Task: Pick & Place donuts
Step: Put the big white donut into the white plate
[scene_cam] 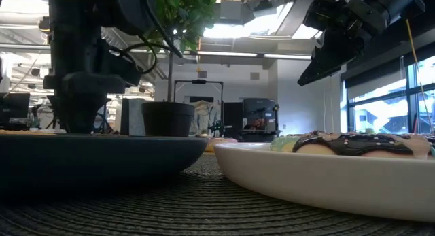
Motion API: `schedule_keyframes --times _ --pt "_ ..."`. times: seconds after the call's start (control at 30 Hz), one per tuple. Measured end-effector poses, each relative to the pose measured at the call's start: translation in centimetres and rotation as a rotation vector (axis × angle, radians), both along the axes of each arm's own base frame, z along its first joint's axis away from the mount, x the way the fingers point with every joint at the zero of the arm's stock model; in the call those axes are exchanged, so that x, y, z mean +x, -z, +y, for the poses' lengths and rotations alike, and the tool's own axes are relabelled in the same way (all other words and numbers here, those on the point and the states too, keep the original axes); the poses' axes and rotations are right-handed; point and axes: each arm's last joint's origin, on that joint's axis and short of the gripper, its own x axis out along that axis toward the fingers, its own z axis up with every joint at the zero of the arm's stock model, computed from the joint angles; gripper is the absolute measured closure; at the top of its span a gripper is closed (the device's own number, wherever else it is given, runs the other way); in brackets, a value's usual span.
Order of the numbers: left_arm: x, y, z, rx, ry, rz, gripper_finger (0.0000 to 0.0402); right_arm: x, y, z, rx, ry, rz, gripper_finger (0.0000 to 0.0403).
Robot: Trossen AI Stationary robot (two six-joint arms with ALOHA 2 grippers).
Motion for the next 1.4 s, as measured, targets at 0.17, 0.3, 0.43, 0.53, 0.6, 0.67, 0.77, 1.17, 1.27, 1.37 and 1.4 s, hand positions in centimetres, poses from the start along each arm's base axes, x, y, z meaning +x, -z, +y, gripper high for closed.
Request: schedule_keyframes --times 0.17,0.3,0.43,0.53,0.6,0.67,0.77,1.17,1.27,1.37,1.4 --pt "0.0 0.0 0.0 -0.006 0.039 0.013 0.0342 0.0 0.0 0.0 0.000 0.000 0.000 0.0281" --pt "0.1 -0.4 -0.1 -0.021 0.107 0.042 0.0385 0.0 0.0 0.0 0.000 0.000 0.000 0.0281" --pt "0.7 -1.9 -0.3 0.012 0.186 0.059 0.0394 0.0 0.0 0.0 0.000 0.000 0.000 0.0281" --pt "1.6 -3.6 -0.5 0.041 0.245 0.019 0.0397 0.0 0.0 0.0 0.000 0.000 0.000 0.0281" --pt "2.6 -4.9 -0.8 0.053 0.293 -0.033 0.0397 0.0 0.0 0.0 -0.001 -0.001 0.000 0.0281" --pt "3.6 -6.2 -1.1 0.063 0.351 -0.095 0.0398 0.0 0.0 0.0 -0.006 -0.006 0.000 0.0281" --pt "5.5 -8.1 -1.7 0.077 0.460 -0.252 0.0398 0.0 0.0 0.0 -0.018 -0.015 0.002 0.0281" --pt "10.4 -9.9 -6.0 0.041 0.710 -0.827 0.0399 -0.1 0.1 0.0 0.000 0.001 0.008 0.0281" --pt "11.4 -8.7 -7.5 0.032 0.711 -0.895 0.0399 -0.1 0.1 0.0 0.002 0.003 0.014 0.0281" --pt "12.2 -7.2 -8.6 0.017 0.713 -0.926 0.0399 -0.1 0.1 0.0 0.002 0.003 0.014 0.0281" --pt "12.3 -6.6 -8.9 0.010 0.701 -0.925 0.0399 -0.1 0.1 0.0 0.002 0.003 0.014 0.0281"
